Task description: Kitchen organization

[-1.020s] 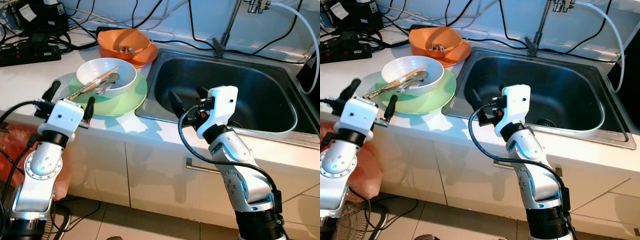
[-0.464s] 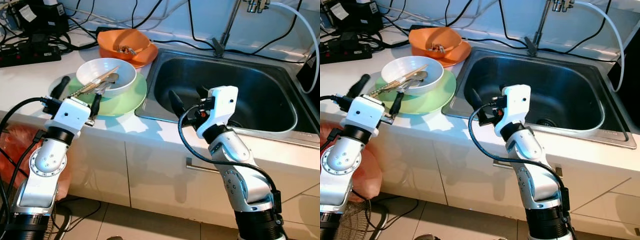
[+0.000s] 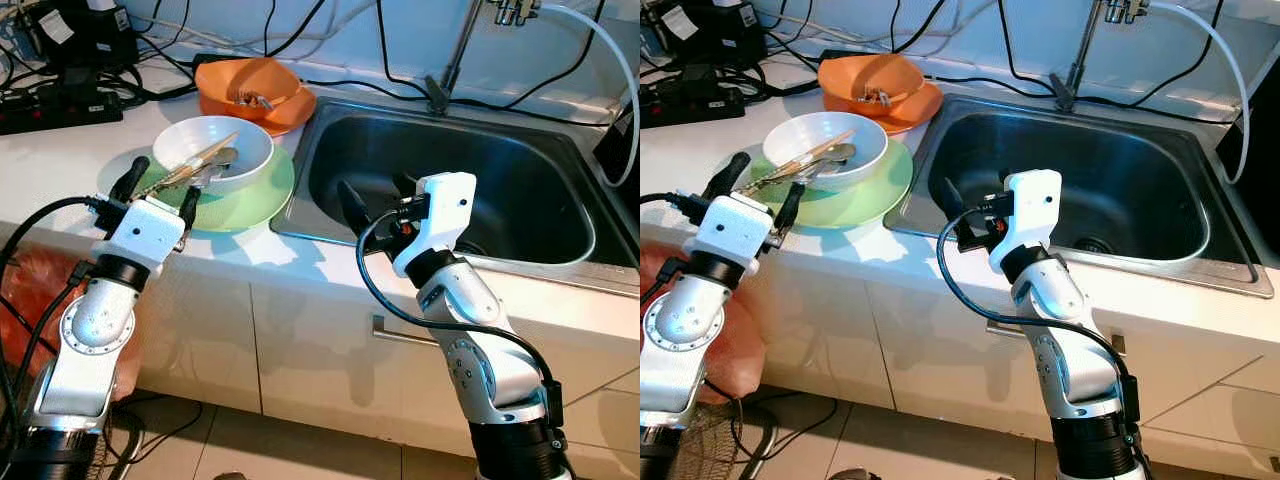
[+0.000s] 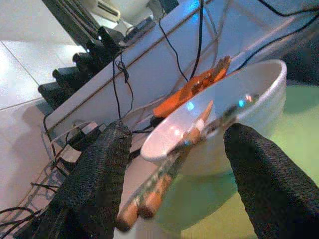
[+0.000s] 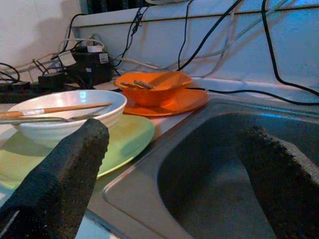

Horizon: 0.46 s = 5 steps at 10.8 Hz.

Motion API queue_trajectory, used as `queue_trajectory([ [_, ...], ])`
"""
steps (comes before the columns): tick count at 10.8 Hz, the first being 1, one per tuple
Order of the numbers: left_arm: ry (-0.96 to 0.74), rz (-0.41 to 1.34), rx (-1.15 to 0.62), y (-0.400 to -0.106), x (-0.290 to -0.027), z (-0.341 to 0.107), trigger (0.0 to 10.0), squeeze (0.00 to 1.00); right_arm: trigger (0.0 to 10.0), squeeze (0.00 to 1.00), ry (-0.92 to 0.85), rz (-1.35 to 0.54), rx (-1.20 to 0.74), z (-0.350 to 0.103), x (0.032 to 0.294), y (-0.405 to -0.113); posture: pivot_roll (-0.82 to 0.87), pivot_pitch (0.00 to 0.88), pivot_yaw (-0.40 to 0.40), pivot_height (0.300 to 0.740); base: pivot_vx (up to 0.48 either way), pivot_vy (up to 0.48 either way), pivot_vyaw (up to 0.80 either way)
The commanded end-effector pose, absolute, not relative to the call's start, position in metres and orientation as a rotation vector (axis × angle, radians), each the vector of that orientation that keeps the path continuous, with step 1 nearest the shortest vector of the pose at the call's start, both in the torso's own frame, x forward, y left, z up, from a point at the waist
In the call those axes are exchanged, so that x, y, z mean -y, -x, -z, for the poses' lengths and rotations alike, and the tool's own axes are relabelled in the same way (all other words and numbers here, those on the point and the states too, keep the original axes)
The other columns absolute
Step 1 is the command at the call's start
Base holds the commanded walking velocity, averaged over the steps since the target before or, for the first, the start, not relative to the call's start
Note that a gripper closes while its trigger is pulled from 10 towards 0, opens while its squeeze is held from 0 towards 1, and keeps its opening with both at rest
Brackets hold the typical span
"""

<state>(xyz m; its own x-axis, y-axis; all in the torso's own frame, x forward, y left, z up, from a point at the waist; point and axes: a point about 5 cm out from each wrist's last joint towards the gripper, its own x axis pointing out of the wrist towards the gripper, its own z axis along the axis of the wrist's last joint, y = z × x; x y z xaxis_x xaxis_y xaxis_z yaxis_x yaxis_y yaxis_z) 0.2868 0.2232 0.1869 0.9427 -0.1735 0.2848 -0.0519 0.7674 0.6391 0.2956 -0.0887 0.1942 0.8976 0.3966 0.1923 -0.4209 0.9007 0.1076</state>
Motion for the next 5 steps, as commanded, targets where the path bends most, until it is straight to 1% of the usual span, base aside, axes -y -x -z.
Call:
queue_trajectory([
  [1,-0.712,0.065,0.332,-0.2853,-0.225,-0.1848,10.0,0.0,10.0,0.0,-0.145,-0.41,0.168,-0.193,0.0919,-0.2968,0.11,0.045,-0.046,0.74,0.0,0.0,0.0],
  [5,-0.724,0.051,0.325,-0.2863,-0.2288,-0.184,10.0,0.0,10.0,0.0,-0.149,-0.412,0.167,-0.1924,0.0907,-0.2959,0.11,0.046,-0.044,0.74,0.0,0.0,0.0],
])
